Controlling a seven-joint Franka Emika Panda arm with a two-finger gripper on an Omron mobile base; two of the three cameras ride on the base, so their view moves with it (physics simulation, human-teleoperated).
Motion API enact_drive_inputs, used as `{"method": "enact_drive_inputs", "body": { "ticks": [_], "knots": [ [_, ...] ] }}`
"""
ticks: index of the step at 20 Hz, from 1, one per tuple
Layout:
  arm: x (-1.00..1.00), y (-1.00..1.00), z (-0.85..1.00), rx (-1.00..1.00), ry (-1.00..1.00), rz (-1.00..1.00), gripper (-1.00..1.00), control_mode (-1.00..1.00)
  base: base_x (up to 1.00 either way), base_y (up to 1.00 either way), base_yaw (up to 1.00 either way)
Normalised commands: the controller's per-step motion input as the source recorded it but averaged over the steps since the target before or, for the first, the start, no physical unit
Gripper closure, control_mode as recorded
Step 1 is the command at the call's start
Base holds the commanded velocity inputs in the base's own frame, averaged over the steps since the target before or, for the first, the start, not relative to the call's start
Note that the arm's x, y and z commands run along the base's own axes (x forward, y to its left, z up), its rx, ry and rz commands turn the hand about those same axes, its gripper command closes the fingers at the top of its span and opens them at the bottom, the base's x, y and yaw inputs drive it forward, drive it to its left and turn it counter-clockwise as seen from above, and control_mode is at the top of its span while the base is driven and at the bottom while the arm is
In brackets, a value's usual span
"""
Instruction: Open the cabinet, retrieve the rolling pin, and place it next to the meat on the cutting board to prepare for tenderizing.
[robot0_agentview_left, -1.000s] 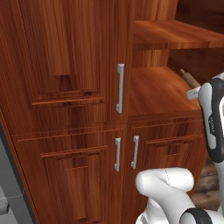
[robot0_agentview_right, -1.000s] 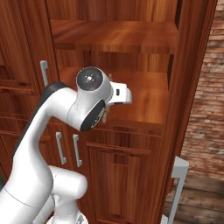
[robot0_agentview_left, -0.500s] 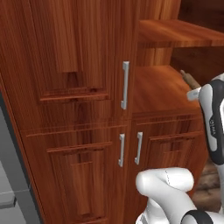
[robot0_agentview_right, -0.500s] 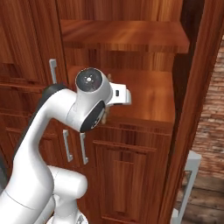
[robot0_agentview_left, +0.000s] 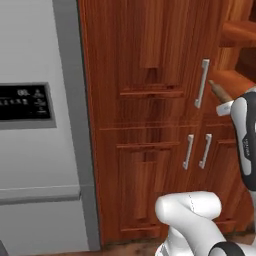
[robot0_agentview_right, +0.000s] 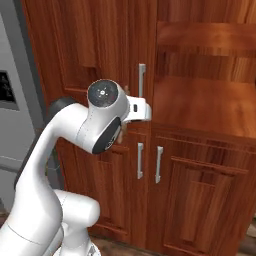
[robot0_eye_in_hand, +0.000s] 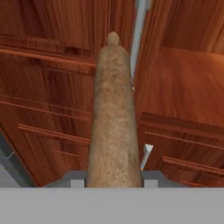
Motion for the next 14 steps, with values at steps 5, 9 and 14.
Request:
{"method": "enact_drive_inputs", "body": {
  "ticks": [5, 9, 14],
  "knots": [
    [0.0, 0.0, 0.0, 0.0, 0.0, 0.0, 1.0, 1.0, -0.45, 0.71, 0.35],
    [0.0, 0.0, 0.0, 0.0, 0.0, 0.0, 1.0, 1.0, -0.73, 0.33, 0.32],
    [0.0, 0.0, 0.0, 0.0, 0.0, 0.0, 1.0, 1.0, -1.0, 0.0, 0.15]
  ]
}}
